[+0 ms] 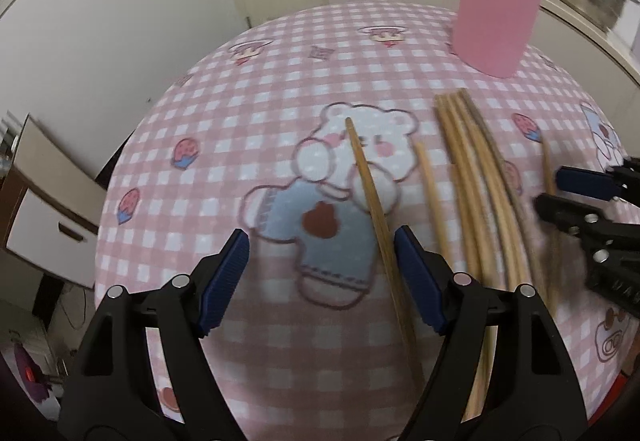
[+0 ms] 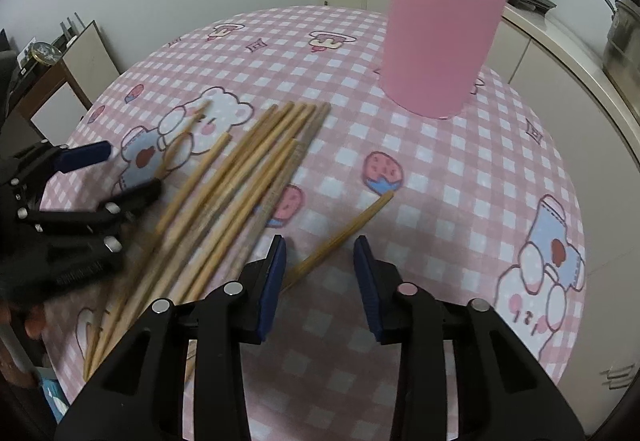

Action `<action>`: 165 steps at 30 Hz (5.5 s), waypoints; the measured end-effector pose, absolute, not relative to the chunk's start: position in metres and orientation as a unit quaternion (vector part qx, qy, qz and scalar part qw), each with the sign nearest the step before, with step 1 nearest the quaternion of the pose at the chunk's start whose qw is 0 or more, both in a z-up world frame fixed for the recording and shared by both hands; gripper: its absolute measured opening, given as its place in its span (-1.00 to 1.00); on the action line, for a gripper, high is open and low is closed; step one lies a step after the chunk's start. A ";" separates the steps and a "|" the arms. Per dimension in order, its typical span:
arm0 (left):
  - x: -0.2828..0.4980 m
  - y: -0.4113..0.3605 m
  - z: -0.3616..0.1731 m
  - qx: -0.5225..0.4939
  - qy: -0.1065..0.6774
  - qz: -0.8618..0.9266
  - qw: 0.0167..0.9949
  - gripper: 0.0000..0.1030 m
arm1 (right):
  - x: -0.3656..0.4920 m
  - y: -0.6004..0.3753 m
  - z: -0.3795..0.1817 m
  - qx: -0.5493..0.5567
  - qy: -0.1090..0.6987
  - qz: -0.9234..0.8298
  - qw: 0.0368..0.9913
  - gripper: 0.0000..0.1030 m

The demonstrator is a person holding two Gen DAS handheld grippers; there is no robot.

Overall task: Organize utensils
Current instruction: 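Close the left tool on one wooden chopstick from the pile, then lift the chopstick upright with the left tool and carry it over the pink cup, then lower the chopstick into the pink cup and open the left tool, then move the left tool back to the pile and grasp another chopstick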

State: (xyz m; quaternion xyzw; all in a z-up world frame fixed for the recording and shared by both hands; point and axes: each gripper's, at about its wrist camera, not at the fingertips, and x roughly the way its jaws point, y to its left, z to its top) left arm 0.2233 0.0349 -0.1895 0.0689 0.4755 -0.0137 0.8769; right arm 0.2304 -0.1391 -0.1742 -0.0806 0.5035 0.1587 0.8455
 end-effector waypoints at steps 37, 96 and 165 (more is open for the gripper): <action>0.214 0.054 -0.092 -0.083 0.382 -0.097 0.915 -0.88 | 0.242 -0.159 -0.098 0.041 0.423 0.245 0.871 -0.92; 0.323 -0.080 -0.023 -0.071 0.230 -0.111 0.964 -0.88 | 0.310 -0.228 -0.021 0.026 0.197 0.153 0.968 -0.92; 0.235 0.011 -0.167 0.012 0.505 -0.068 0.860 0.34 | 0.231 -0.158 -0.121 0.021 0.410 0.198 0.890 -0.08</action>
